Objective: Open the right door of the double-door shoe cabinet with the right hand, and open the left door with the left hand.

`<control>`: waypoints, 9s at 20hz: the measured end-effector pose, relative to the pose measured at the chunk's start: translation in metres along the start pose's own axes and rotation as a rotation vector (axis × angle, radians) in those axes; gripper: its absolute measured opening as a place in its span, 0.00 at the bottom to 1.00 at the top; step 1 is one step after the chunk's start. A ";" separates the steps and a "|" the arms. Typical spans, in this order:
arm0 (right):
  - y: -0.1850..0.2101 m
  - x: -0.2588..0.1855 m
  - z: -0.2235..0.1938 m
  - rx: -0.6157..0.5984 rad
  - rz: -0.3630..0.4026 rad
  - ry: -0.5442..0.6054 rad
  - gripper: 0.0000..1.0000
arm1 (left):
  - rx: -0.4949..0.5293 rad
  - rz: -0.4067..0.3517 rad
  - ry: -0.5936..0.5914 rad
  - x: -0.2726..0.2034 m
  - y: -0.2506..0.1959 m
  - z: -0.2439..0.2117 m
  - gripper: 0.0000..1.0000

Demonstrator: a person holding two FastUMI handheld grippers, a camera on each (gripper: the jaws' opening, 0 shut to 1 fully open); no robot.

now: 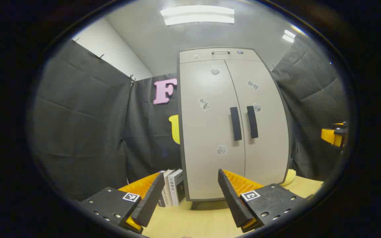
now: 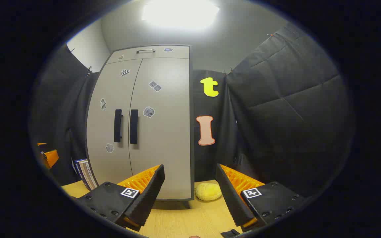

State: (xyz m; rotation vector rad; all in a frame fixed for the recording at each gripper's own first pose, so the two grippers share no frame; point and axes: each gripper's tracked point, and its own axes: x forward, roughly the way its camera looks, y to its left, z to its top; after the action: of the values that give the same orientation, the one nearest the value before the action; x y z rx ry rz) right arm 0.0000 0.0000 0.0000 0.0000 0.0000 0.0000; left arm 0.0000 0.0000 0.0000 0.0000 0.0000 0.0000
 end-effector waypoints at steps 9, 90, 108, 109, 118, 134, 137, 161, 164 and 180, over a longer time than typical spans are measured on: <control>0.001 0.001 -0.001 0.006 0.004 0.004 0.98 | 0.010 0.002 -0.003 -0.001 0.002 0.003 0.95; 0.203 0.191 0.047 0.046 0.325 0.262 0.14 | 0.024 0.313 0.098 -0.065 0.154 -0.033 0.95; 0.160 0.136 0.052 0.037 0.459 0.290 0.13 | 0.038 0.107 0.060 -0.030 0.053 -0.018 0.95; 0.157 0.134 0.052 0.037 0.464 0.291 0.14 | 0.039 0.097 0.063 -0.028 0.047 -0.019 0.95; 0.133 0.127 0.055 0.040 0.467 0.286 0.15 | 0.040 0.003 0.059 -0.013 -0.010 -0.016 0.95; 0.099 0.132 0.058 0.011 0.395 0.243 0.13 | 0.041 -0.086 0.055 -0.004 -0.067 -0.009 0.95; 0.083 0.137 0.059 -0.007 0.337 0.228 0.09 | 0.045 -0.080 0.055 -0.001 -0.067 -0.008 0.95; 0.020 0.129 0.057 -0.051 0.120 0.159 0.98 | -0.096 -0.181 0.029 0.146 -0.143 0.080 0.95; 0.012 0.125 0.049 -0.030 0.081 0.193 0.98 | -0.091 -0.194 0.022 0.173 -0.150 0.089 0.95; -0.018 0.112 0.027 -0.025 -0.021 0.266 0.97 | -0.073 -0.167 0.093 0.275 -0.169 0.070 0.83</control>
State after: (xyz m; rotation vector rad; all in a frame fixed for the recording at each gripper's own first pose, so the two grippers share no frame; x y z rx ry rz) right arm 0.1123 -0.0176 0.0274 -0.0251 0.2664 -0.0208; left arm 0.2745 -0.1689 0.0697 -0.0734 0.0927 -0.1673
